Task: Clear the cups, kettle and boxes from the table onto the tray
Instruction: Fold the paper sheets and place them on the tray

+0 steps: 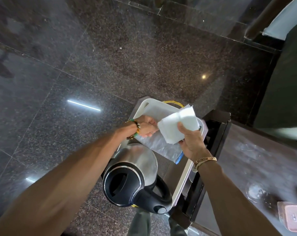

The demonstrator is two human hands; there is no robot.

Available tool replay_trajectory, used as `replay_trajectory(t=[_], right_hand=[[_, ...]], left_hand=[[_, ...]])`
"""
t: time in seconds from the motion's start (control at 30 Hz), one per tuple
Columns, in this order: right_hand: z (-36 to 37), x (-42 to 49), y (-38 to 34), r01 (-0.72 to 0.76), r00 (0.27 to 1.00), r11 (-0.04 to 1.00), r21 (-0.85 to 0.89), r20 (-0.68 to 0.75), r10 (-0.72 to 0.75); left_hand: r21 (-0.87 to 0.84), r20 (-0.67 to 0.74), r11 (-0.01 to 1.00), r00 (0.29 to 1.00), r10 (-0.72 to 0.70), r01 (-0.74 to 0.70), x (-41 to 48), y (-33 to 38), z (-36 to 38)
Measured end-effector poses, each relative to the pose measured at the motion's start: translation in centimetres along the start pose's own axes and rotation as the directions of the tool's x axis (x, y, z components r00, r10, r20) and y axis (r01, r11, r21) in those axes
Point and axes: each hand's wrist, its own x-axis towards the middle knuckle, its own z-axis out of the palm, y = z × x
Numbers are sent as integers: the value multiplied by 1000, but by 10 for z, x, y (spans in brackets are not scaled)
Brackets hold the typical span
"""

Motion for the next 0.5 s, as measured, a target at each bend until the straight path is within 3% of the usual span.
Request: replay_trajectory(t=[0.1, 0.23, 0.5], right_hand=[[-1, 5, -1, 4, 1000, 1000, 29, -27, -3], [7, 10, -3, 42, 999, 998, 36, -14, -42], [-5, 11, -6, 29, 999, 1000, 3, 14, -29]], left_hand=[[-103, 142, 987, 984, -108, 123, -3, -6, -4], [-51, 226, 981, 959, -171, 187, -7, -4, -7], [-202, 46, 975, 995, -87, 95, 2, -2, -8]])
